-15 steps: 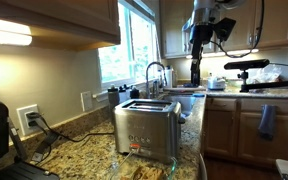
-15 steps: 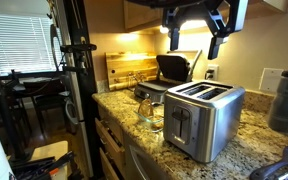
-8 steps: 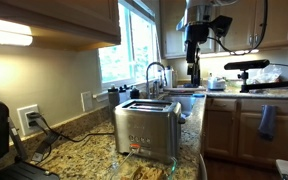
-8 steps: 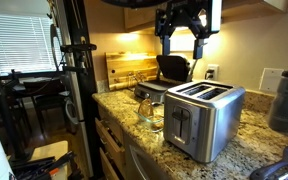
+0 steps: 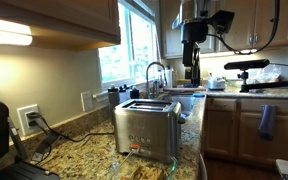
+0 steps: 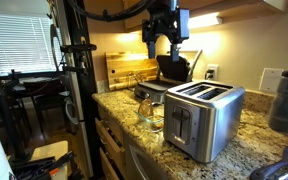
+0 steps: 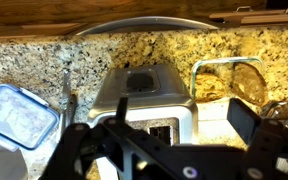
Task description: Get the bread from the glass bowl and place it the toaster, then push the lever down
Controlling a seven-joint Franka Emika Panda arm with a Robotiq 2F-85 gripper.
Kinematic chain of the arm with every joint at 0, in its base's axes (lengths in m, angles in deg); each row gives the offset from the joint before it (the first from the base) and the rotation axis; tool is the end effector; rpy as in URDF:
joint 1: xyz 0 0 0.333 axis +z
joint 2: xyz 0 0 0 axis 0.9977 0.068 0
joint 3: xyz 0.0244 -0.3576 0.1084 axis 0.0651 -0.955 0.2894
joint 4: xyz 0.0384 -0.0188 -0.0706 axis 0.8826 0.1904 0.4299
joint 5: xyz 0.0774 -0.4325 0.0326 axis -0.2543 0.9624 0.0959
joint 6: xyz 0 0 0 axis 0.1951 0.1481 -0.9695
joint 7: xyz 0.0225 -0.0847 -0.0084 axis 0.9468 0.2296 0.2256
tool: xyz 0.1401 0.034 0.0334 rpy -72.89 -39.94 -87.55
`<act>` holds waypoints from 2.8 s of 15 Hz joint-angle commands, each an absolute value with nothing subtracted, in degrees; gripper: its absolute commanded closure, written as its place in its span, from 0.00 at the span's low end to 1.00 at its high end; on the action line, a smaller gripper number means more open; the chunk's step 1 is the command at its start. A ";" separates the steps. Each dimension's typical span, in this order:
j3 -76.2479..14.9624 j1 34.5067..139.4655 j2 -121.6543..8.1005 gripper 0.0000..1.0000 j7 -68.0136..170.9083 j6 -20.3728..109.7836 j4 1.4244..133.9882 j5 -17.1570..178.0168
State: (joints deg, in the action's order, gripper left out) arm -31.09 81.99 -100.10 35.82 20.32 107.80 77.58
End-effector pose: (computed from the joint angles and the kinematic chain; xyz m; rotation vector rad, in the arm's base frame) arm 0.4374 -0.0687 0.5257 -3.1179 -0.0798 -0.1290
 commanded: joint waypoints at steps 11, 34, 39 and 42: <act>-30.98 82.97 -100.05 0.00 36.98 20.48 108.54 77.80; -14.84 91.47 -99.50 0.00 62.56 30.39 112.34 72.37; -13.07 92.24 -98.52 0.00 63.47 29.15 111.77 73.38; -12.55 92.34 -97.69 0.00 63.98 29.26 111.81 73.42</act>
